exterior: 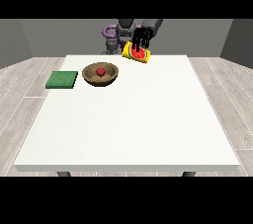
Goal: Pick the cup and pour the ball into the bowl, then pick the bowl and place it on the pad
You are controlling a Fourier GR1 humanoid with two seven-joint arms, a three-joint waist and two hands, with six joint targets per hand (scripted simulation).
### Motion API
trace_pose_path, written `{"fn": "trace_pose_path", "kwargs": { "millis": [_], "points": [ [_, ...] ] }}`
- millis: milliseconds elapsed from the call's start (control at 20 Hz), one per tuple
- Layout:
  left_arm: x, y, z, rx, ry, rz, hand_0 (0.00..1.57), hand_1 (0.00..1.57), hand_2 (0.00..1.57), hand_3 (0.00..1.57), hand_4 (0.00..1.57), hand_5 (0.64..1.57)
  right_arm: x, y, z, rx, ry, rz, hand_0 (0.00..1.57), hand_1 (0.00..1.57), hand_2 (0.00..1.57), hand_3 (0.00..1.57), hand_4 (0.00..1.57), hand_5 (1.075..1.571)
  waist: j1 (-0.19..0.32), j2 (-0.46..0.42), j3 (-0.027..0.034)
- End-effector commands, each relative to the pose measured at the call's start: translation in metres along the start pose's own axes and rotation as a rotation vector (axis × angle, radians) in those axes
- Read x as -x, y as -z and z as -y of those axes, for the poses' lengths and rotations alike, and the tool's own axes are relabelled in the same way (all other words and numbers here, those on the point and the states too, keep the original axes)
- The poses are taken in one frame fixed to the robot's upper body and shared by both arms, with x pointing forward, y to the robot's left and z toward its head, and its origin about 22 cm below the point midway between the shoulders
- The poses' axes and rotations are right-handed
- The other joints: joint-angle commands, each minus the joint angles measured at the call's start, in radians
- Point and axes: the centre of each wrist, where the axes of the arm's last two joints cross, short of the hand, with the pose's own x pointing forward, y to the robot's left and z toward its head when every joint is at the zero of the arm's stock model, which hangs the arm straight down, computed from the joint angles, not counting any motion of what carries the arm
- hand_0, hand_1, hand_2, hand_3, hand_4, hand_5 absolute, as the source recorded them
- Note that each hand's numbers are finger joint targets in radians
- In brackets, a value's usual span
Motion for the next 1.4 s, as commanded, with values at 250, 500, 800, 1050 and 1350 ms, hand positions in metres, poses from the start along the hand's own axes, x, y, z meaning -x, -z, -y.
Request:
{"fn": "trace_pose_path", "kwargs": {
  "millis": [250, 500, 800, 1050, 1350],
  "points": [
    [0.093, -0.065, 0.014, -0.216, -0.372, -0.215, 1.55, 1.55, 1.57, 1.57, 1.31, 1.549, -0.032, -0.011, -0.006, -0.035, -0.015, 0.167, 0.0, 0.0, 0.0, 0.0, 0.4, 1.566, -0.012, 0.164, -0.0047],
    [0.046, -0.052, 0.005, -0.252, -0.875, -0.255, 1.42, 1.42, 1.57, 1.57, 1.38, 1.502, -0.021, -0.015, -0.019, -0.009, 0.021, 0.113, 0.0, 0.0, 0.0, 0.0, 0.44, 1.565, 0.052, 0.141, -0.0155],
    [0.056, -0.043, -0.016, -0.363, -1.419, -0.197, 0.65, 0.65, 0.21, 0.0, 0.34, 1.566, -0.026, -0.013, -0.024, 0.023, 0.03, 0.124, 0.0, 0.0, 0.0, 0.0, 0.52, 1.564, 0.136, 0.192, -0.0121],
    [0.135, -0.043, -0.036, -0.419, -1.563, -0.053, 0.0, 0.0, 0.0, 0.0, 0.0, 1.559, -0.046, -0.015, -0.06, 0.044, 0.006, 0.207, 0.0, 0.0, 0.0, 0.0, 0.5, 1.566, 0.139, 0.312, -0.0007],
    [0.231, -0.029, -0.104, -0.417, -1.525, 0.016, 0.0, 0.0, 0.0, 0.0, 0.0, 1.537, -0.043, -0.011, -0.075, 0.037, 0.014, 0.253, 0.0, 0.0, 0.0, 0.0, 0.48, 1.569, 0.108, 0.415, 0.0027]
  ]
}}
